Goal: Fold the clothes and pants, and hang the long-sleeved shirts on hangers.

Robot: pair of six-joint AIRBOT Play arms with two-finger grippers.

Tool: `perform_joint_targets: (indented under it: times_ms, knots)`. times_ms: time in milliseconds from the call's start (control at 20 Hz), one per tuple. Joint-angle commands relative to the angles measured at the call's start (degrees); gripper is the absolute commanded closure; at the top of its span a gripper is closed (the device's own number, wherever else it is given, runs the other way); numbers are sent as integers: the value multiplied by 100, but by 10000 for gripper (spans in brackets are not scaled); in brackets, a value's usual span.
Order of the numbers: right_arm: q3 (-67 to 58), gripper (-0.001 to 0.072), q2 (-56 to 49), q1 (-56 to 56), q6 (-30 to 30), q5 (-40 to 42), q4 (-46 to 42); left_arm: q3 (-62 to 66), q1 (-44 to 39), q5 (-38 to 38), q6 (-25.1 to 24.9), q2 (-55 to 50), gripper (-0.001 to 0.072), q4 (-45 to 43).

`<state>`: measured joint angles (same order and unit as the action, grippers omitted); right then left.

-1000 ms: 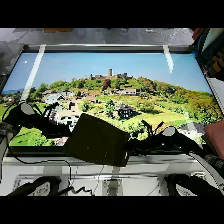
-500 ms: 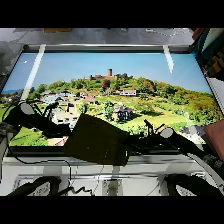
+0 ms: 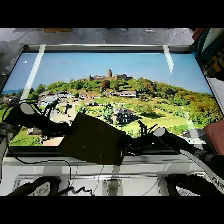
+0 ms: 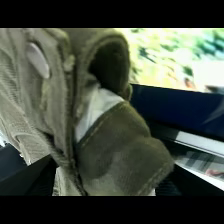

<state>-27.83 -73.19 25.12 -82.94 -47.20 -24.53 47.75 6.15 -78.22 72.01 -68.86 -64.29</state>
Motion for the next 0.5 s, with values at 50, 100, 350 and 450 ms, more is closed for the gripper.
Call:
perform_joint_targets:
  times_ms: [50, 100, 350, 450]
  knots:
    - [-592, 95, -271, 621, 7, 549, 57, -2, 2, 9, 0, -2, 6, 9]
    - [-717, 96, -343, 763, -7, 761, 63, -2, 2, 9, 0, -2, 6, 11]
    - [-1552, 96, -984, 1241, -37, 927, 363, -2, 2, 11, 0, -2, 6, 9]
    - [-1928, 96, -1285, 1401, -37, 925, 372, -4, 2, 63, -2, -2, 6, 9]
